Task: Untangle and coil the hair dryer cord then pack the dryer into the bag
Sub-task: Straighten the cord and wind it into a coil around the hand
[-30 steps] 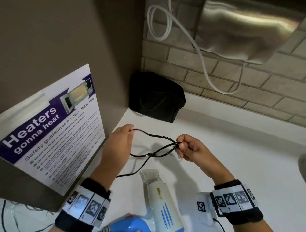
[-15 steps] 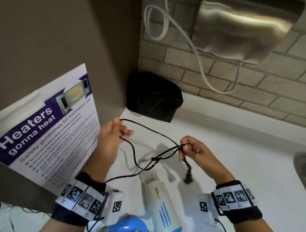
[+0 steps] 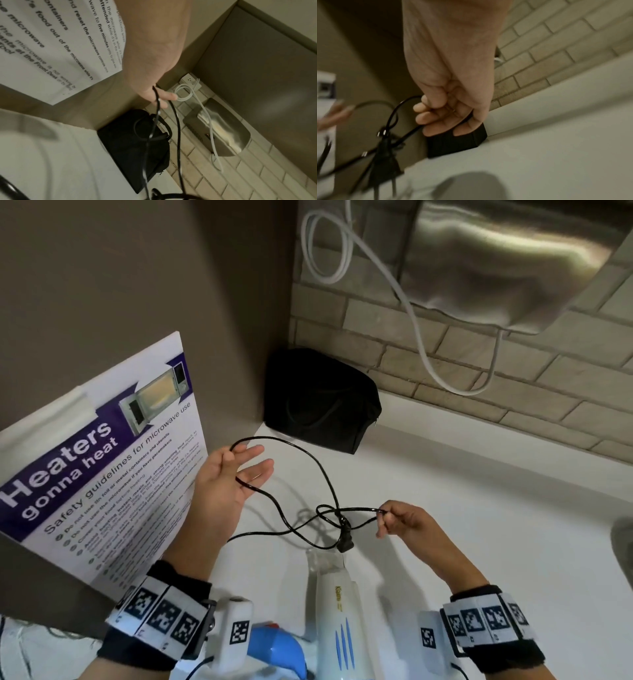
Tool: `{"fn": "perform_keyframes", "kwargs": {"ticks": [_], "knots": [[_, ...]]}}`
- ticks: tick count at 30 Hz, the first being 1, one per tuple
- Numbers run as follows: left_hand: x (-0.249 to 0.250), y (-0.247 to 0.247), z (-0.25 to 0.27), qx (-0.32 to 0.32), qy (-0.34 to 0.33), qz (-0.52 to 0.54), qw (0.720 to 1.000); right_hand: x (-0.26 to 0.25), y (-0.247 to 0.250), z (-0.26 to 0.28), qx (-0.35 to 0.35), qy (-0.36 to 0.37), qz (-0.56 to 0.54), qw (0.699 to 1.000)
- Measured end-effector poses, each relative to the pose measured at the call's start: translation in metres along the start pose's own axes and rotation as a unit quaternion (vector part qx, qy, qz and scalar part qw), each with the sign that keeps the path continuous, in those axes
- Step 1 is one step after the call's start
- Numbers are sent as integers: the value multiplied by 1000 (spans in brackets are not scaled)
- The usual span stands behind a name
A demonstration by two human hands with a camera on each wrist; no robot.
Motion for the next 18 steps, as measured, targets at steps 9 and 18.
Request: {"fn": "perform_keyframes", "kwargs": {"ticks": [9, 18], "knots": [[15, -31, 11, -137, -14, 25, 990, 33, -29, -2, -96, 72, 333, 935], [17, -65, 32, -252, -14, -98, 963, -41, -45, -24, 17, 27, 112, 993]]}}
Point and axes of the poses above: each hand's wrist, its own z-axis away from the middle knuckle, its own y-axis out of the back of the hand, x = y × z, the point moved 6 cm from there along -z, towards the middle knuckle, and after that the axes turned 13 degrees about -z, right-handed, at the moved point
